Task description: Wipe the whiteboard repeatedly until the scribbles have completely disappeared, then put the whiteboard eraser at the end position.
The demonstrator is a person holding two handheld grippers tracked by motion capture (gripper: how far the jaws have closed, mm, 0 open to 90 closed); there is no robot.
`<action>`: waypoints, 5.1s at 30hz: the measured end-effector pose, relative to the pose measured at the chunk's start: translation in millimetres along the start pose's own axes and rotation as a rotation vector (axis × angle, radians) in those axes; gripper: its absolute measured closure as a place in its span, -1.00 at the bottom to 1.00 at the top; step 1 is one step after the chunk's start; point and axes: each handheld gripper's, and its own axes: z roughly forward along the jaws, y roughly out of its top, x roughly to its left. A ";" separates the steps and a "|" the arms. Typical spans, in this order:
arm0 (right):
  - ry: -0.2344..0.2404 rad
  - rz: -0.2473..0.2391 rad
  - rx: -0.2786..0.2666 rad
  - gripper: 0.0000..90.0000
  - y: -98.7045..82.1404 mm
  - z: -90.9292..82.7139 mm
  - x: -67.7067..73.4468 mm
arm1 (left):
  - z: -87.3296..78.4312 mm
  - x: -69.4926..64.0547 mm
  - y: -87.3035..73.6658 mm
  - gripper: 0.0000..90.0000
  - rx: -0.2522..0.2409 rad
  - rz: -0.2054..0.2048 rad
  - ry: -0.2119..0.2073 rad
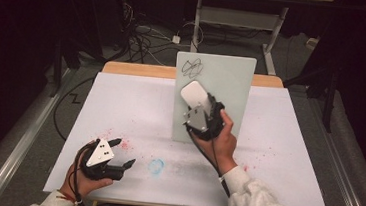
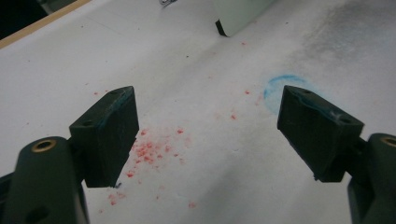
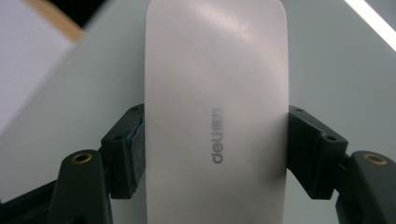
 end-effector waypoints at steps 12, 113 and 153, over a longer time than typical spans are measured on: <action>-0.053 0.073 -0.016 -0.31 19.4 6.2 -46.4 | -2.3 1.0 -0.2 -0.56 -0.006 -0.001 0.000; 0.104 -0.005 0.021 -0.31 35.2 8.1 -24.8 | -2.5 2.9 -2.7 -0.56 -0.002 -0.006 -0.002; -0.121 0.358 0.055 -0.31 -29.1 -7.7 -146.2 | -8.5 0.8 -9.7 -0.56 0.022 -0.023 0.033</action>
